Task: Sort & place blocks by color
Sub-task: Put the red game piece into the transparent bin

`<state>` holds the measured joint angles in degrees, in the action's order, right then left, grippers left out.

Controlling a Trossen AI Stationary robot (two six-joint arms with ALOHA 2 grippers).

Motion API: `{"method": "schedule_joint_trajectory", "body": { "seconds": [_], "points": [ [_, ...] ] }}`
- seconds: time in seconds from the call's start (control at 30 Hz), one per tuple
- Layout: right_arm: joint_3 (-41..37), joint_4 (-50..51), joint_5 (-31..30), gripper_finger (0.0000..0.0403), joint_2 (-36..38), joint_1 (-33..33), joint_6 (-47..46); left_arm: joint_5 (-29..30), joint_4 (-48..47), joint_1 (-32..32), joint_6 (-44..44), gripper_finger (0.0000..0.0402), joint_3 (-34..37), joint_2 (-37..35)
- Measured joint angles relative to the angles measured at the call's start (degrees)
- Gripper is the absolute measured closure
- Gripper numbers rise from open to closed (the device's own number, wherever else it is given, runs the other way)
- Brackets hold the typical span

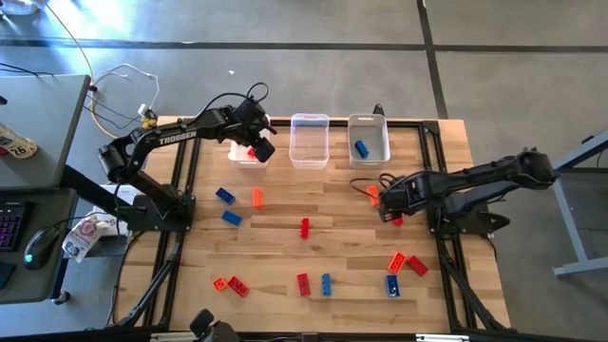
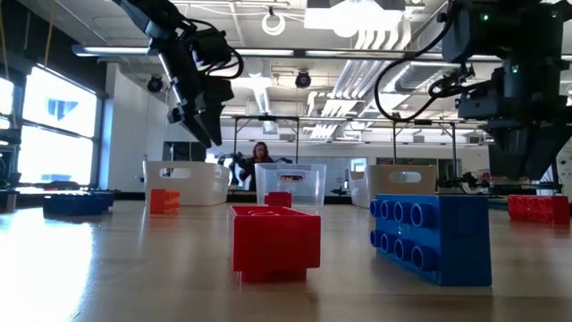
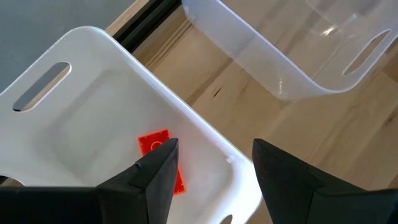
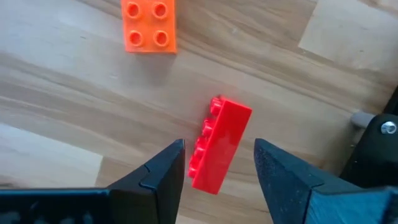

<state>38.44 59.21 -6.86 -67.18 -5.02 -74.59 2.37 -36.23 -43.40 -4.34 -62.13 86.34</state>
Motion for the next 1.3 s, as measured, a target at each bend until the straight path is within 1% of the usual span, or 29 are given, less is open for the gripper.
{"method": "schedule_joint_trajectory", "body": {
  "seconds": [0.23,0.57,0.67,0.77,0.87,0.9,1.17,1.3],
  "points": [
    [0.0,-0.1,0.0,0.0224,-5.3,0.0,0.0,0.3,0.4,0.0,-0.1,0.0209,0.0,0.0],
    [0.0,-4.0,2.8,0.0226,-11.8,0.2,0.1,1.1,0.5,0.0,0.0,0.0209,0.0,0.0],
    [0.0,-4.5,4.1,0.0240,-13.7,0.2,0.1,1.3,0.5,0.0,0.0,0.0209,0.0,0.0],
    [0.0,-4.5,4.2,0.0273,-14.9,0.2,0.3,1.3,0.5,0.0,0.0,0.0209,0.0,0.0],
    [0.1,-4.4,4.4,0.0321,-14.9,0.2,1.3,1.3,0.5,0.0,0.1,0.0209,0.0,0.0],
    [0.1,-4.3,4.4,0.0332,-14.8,0.2,1.5,1.3,0.5,0.0,0.3,0.0209,0.0,0.0],
    [2.3,-2.1,4.5,0.0332,-12.3,0.1,2.8,1.3,0.1,0.0,1.1,0.0209,0.0,0.0],
    [4.8,0.0,2.7,0.0332,-10.3,0.1,2.8,1.3,0.1,0.0,1.0,0.0209,0.0,0.0]
  ]
}}
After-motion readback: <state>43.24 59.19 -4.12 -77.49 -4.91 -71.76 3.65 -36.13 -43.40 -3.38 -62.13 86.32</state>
